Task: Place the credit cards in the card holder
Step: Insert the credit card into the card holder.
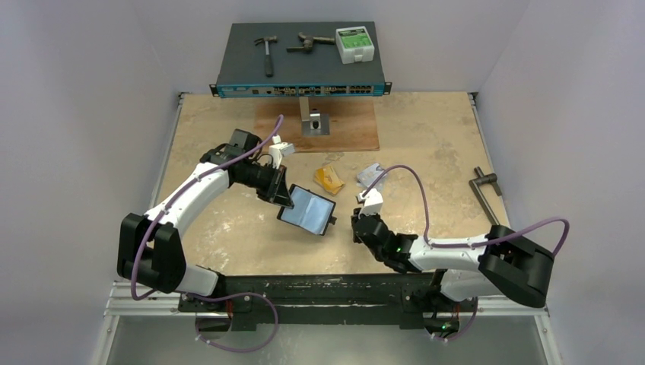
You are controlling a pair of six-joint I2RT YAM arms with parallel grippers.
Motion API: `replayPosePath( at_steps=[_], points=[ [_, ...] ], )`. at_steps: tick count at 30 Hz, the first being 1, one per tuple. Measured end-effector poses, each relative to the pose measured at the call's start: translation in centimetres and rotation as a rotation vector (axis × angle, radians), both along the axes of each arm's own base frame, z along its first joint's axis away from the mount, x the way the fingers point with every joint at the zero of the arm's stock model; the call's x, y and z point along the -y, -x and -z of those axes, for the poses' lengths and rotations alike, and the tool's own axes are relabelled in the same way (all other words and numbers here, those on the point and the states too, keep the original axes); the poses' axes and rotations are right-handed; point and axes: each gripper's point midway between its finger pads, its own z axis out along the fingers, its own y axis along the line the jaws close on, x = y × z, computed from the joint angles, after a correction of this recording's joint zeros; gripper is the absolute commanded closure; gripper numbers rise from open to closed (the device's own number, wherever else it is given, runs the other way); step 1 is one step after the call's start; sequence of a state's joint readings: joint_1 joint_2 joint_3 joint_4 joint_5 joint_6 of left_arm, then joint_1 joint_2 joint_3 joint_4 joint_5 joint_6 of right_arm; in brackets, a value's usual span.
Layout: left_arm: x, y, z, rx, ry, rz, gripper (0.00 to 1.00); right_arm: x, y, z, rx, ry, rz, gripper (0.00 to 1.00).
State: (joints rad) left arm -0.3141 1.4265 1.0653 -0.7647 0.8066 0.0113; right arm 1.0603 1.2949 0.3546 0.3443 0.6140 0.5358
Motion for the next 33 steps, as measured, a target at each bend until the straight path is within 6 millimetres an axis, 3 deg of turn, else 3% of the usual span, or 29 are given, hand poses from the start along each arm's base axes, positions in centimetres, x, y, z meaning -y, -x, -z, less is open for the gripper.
replayPosePath(
  at_steps=[5,20,29,33],
  points=[
    [0.0,0.0,0.0,0.001,-0.002,-0.001,1.00,0.1,0.3,-0.5,-0.016,-0.010,-0.003,0.96],
    [-0.1,-0.1,0.0,0.003,-0.004,-0.003,1.00,-0.1,1.8,0.4,-0.127,0.018,-0.036,0.87],
    [-0.1,-0.5,0.0,0.007,-0.004,-0.019,1.00,-0.6,2.1,-1.9,-0.133,-0.034,-0.040,0.86],
    [-0.1,-0.5,0.0,0.004,-0.004,-0.023,1.00,-0.3,2.3,-1.7,-0.147,-0.022,-0.034,0.87]
  ],
)
